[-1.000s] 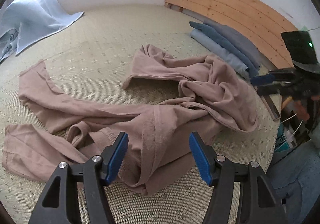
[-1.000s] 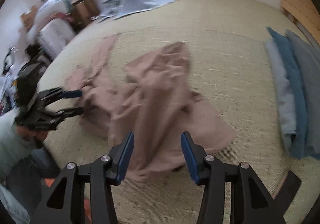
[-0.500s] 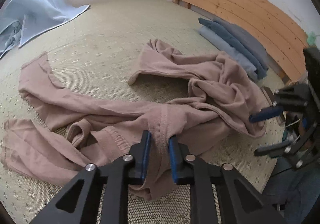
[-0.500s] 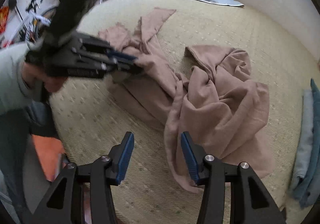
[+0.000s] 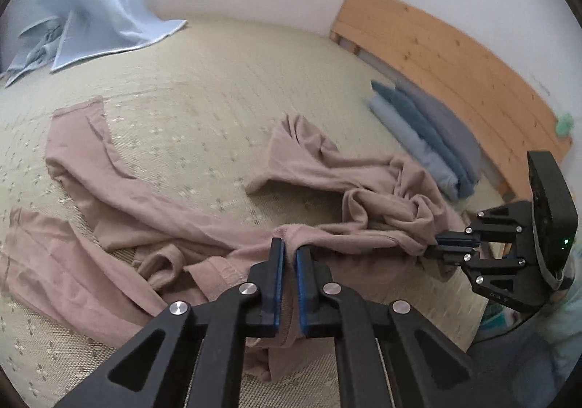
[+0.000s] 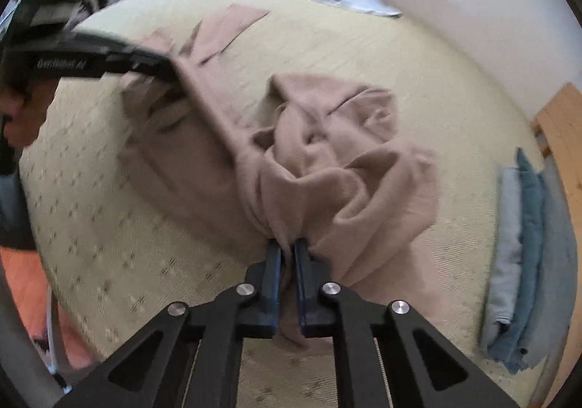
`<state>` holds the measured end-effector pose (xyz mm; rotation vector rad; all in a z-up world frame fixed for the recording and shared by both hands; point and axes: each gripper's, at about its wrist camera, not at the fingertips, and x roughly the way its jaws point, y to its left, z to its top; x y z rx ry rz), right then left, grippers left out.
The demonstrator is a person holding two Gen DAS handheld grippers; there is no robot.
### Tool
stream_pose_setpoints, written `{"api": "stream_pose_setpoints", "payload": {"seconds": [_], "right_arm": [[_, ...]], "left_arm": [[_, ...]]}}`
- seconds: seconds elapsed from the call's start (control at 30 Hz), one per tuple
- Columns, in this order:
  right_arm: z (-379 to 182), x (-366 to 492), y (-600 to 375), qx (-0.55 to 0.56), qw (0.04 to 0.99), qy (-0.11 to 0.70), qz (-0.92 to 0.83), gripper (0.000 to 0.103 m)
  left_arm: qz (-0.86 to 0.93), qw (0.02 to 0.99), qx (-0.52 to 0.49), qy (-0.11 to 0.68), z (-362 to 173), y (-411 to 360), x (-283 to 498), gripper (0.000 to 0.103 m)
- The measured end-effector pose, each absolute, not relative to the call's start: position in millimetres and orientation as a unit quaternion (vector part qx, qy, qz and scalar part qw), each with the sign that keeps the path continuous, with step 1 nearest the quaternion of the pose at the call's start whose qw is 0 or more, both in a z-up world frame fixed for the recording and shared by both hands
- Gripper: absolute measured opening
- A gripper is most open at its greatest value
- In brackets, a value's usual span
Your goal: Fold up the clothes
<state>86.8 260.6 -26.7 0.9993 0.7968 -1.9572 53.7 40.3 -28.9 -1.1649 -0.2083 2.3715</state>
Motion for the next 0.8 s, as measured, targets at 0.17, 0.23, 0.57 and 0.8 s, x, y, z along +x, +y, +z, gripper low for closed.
{"api": "stream_pose_setpoints", "payload": {"seconds": [0.17, 0.23, 0.57, 0.8], "right_arm": [[10.5, 67.4, 286.1, 0.346, 0.345, 0.238, -0.840, 0.003], [26.4, 59.8, 298.4, 0.325, 0.324, 0.199, -0.866, 0.003], [73.8, 44.9, 324.6, 0.260, 0.248, 0.074, -0.930, 0.000], [57.3, 27.0, 311.5, 0.313, 0.311, 0.052, -0.896, 0.004]], "left_arm": [[0.880, 0.225, -0.402, -0.114, -12.5, 19.6, 49.7, 0.005], [0.889, 0.212, -0.384, -0.130, -3.2, 8.0, 49.3, 0.005], [0.930, 0.138, -0.267, -0.210, 50.3, -71.6, 63.6, 0.004], [0.939, 0.092, -0.240, -0.227, 55.7, -114.7, 73.3, 0.004]]}}
